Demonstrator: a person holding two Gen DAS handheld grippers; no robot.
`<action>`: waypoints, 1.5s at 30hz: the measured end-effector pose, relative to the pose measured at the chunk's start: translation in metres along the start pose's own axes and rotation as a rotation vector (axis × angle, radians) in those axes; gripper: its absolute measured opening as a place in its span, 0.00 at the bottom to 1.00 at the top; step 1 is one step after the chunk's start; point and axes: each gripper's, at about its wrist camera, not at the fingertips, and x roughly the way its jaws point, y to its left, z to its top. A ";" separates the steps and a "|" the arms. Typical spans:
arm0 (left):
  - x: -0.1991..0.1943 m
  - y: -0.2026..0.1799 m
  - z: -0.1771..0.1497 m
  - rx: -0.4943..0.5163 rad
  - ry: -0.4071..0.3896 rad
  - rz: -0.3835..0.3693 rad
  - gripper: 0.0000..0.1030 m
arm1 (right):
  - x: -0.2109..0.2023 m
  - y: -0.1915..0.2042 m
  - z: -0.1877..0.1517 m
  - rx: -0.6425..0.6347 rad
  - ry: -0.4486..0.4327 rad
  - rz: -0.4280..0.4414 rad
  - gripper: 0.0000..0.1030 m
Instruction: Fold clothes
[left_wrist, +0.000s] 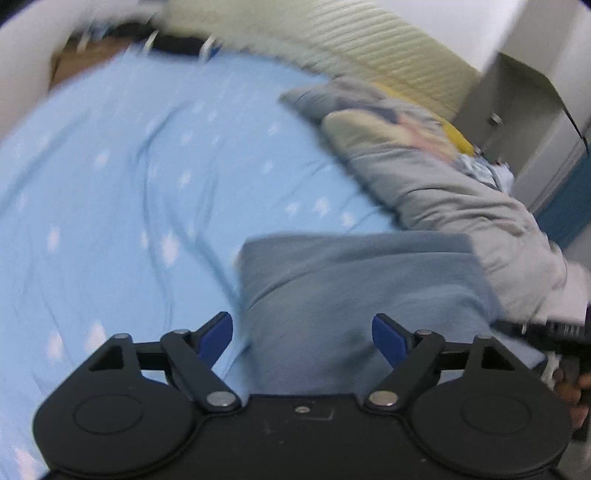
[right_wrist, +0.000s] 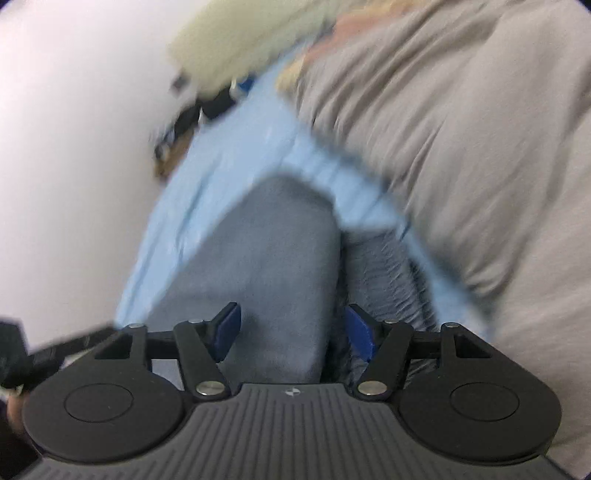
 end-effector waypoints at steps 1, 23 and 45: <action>0.006 0.012 -0.003 -0.052 0.018 -0.027 0.78 | 0.001 0.000 -0.001 0.012 -0.001 0.009 0.30; 0.073 0.032 -0.007 -0.249 0.198 -0.314 0.88 | -0.019 -0.026 0.021 -0.015 0.116 -0.124 0.32; 0.119 0.023 -0.011 -0.268 0.268 -0.399 0.96 | 0.056 -0.045 0.039 -0.040 0.289 -0.099 1.00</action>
